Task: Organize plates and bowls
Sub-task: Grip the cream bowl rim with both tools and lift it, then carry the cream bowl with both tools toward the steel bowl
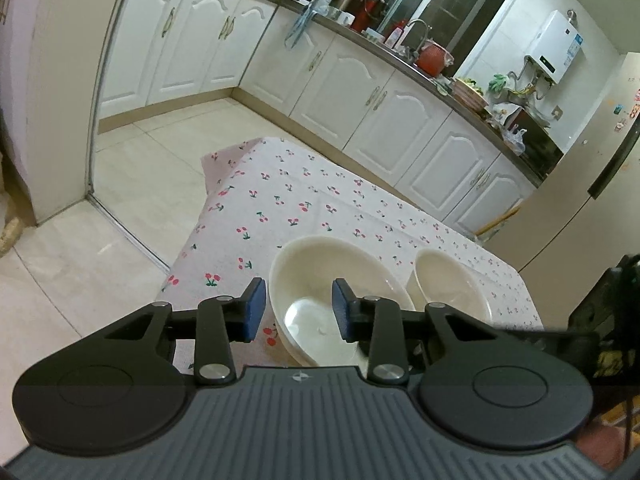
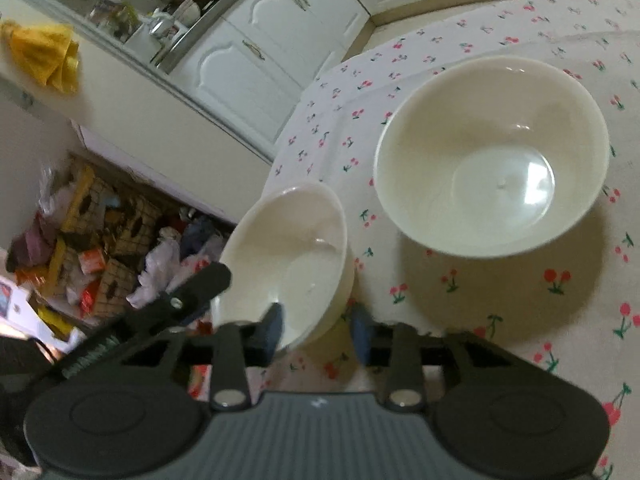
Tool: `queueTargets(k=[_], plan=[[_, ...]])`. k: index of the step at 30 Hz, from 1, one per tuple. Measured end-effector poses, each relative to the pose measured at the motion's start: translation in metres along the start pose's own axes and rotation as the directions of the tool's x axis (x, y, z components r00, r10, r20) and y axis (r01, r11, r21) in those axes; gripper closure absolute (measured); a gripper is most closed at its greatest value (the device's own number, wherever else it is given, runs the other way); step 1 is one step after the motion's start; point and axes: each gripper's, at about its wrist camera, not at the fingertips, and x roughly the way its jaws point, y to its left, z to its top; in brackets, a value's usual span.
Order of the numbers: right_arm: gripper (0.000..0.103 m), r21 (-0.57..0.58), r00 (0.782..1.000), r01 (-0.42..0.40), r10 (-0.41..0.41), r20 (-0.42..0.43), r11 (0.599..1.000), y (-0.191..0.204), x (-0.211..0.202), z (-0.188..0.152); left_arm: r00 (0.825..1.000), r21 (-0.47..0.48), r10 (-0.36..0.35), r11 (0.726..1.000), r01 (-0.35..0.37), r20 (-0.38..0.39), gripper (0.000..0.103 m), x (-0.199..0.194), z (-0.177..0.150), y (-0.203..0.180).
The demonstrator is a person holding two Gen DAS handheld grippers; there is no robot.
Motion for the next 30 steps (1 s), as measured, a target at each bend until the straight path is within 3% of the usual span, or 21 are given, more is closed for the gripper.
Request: queueTargets(k=[2, 4, 8, 14, 22, 30], plan=[[0.031, 0.01, 0.999, 0.01, -0.011, 0.033, 1.0, 0.0, -0.004, 0.004, 1.0, -0.005, -0.005, 1.0, 0.004, -0.002, 0.064, 0.0, 0.0, 0.001], [0.023, 0.014, 0.998, 0.029, -0.03, 0.063, 0.999, -0.001, -0.006, 0.007, 1.0, -0.014, -0.011, 1.0, 0.011, -0.004, 0.064, 0.0, 0.001, 0.002], [0.019, 0.07, 0.996, -0.04, 0.034, 0.086, 0.997, -0.007, -0.004, 0.011, 1.0, -0.024, -0.018, 1.0, 0.017, -0.014, 0.063, 0.001, 0.0, 0.002], [0.011, 0.122, 0.988, -0.114, 0.099, 0.121, 0.986, -0.008, 0.006, 0.016, 0.999, -0.021, -0.027, 0.999, 0.027, -0.026, 0.05, 0.004, 0.0, -0.003], [0.012, 0.146, 0.978, -0.176, 0.157, 0.135, 0.973, -0.014, 0.011, 0.022, 0.998, -0.011, -0.035, 0.999, 0.034, -0.044, 0.05, 0.009, -0.002, -0.008], [0.012, 0.138, 0.977, -0.178, 0.158, 0.144, 0.974, -0.008, -0.002, 0.017, 0.999, -0.024, -0.047, 0.999, 0.047, -0.014, 0.049, 0.0, 0.0, -0.012]])
